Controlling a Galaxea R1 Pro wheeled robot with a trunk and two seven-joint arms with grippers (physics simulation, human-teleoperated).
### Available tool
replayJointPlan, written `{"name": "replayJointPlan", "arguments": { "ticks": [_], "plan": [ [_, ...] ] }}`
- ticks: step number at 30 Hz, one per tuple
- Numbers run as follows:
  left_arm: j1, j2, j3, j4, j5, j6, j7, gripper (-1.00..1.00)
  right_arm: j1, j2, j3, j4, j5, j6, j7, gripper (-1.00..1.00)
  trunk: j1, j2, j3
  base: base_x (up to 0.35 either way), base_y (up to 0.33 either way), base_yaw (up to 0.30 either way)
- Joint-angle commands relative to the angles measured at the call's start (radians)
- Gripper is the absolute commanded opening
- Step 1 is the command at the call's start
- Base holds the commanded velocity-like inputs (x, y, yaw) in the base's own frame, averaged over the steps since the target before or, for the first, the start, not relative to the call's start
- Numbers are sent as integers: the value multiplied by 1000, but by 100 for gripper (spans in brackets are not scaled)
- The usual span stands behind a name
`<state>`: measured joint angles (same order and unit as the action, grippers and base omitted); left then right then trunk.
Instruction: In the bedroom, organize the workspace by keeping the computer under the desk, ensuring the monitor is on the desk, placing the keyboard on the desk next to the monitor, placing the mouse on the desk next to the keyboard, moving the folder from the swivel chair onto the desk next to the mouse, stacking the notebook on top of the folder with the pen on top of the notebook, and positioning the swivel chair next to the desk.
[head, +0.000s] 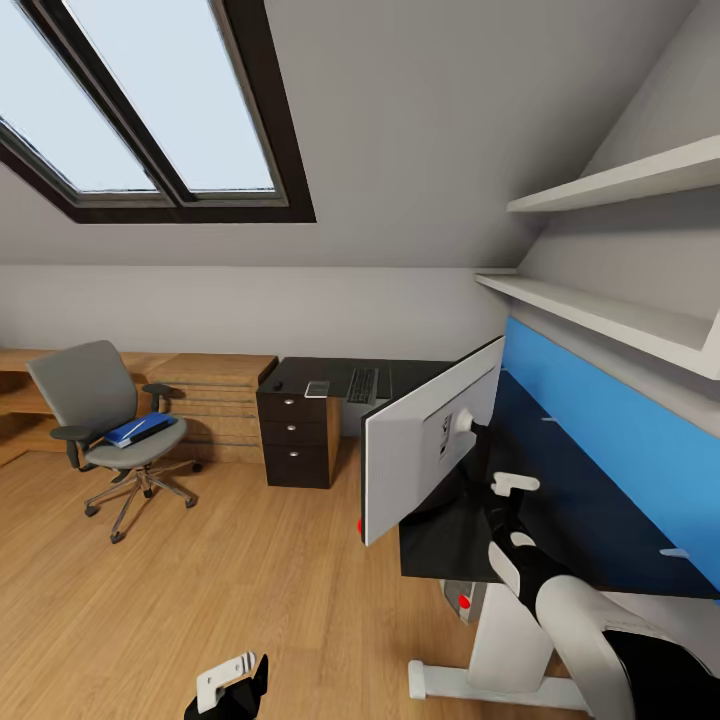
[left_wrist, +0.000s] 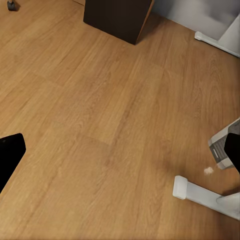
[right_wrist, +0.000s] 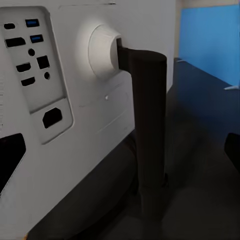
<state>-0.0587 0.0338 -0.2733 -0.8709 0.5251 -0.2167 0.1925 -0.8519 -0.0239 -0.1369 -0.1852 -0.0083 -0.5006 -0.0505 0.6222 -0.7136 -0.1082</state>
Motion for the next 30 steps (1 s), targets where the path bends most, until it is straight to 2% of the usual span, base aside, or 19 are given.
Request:
{"name": "replayJointPlan", "arguments": {
  "ticks": [1,8,19,30],
  "plan": [
    [-1,2,-7,0,9,-6,8,100,-1,0,-1,4,1,-17,-1,100,0,-1,-2,2,0,0],
    [-1,2,-7,0,10,-6,9,100,-1,-5,-1,31,9,-73,-2,100,0,-1,-2,0,0,0],
    [-1,2,-7,0,9,-6,10,100,-1,-8,-1,45,10,-82,-2,100,0,-1,-2,0,0,0],
    [-1,3,-6,0,9,-6,10,100,-1,-6,-1,66,11,-80,-2,100,42,-78,-36,0,0,0]
  ]
}}
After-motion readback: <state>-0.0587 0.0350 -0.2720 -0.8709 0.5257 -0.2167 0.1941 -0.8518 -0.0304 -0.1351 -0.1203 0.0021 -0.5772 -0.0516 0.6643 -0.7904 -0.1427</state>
